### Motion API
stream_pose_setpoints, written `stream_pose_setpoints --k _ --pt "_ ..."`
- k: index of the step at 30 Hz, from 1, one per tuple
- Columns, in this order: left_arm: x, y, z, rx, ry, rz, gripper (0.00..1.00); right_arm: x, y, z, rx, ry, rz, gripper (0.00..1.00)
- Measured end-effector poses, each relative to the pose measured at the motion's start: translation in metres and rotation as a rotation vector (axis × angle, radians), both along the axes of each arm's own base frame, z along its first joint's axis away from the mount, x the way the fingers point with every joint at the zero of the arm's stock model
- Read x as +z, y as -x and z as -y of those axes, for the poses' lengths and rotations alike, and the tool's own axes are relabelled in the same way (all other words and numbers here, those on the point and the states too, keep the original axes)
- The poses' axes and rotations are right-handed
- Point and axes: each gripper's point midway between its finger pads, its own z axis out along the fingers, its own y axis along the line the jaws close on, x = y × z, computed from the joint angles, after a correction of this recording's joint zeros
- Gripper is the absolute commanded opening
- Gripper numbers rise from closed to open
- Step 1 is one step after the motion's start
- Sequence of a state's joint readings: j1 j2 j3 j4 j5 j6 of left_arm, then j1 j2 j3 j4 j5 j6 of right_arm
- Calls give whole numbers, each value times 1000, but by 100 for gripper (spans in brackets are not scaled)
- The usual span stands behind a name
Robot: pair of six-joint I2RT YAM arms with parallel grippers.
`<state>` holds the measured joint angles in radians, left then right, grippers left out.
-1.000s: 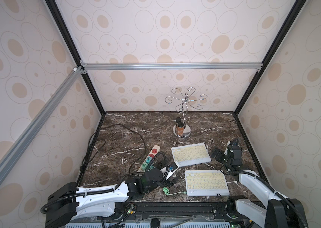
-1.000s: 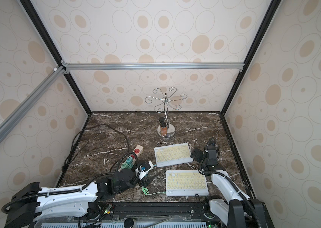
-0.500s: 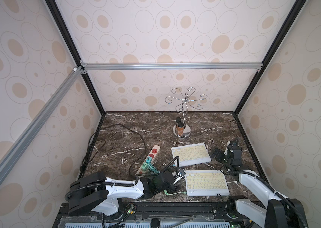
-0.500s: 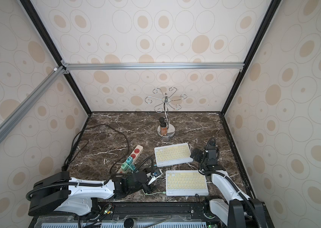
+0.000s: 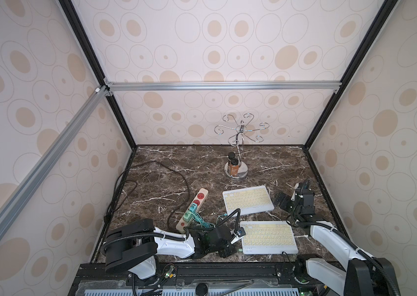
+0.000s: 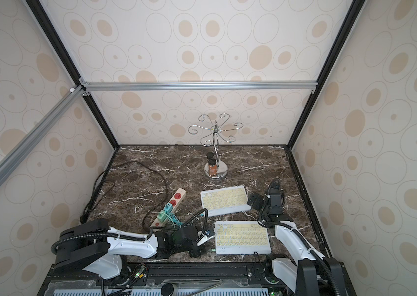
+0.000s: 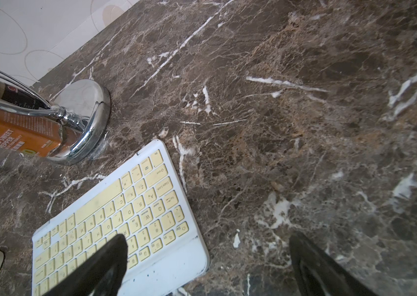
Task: Unplug the wireless keyboard
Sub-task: Pick up the power cord at the center of the board.
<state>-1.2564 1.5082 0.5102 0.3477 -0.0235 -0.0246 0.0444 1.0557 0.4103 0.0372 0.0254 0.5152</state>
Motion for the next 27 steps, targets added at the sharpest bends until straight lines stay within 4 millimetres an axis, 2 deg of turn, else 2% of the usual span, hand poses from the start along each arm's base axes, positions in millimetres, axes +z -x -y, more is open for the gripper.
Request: stream_pose_setpoints --k 5,9,13,18,24,27 --pt "-1 7 -7 13 -3 -34 67 0 0 0 1 -1 -2 100" --pt "-10 19 -10 10 -58 -74 66 -1 1 0 2 -1 -6 100" --pt "-18 30 -5 9 -139 -108 66 0 1 0 2 -2 -6 100" --pt "-20 27 2 41 -167 -110 66 1 0 -1 2 -2 -2 100" --pt "-20 25 8 59 -174 -124 50 1 0 -1 2 -2 -4 100" --pt "-21 27 8 62 -184 -137 52 0 2 -2 7 -11 -19 99"
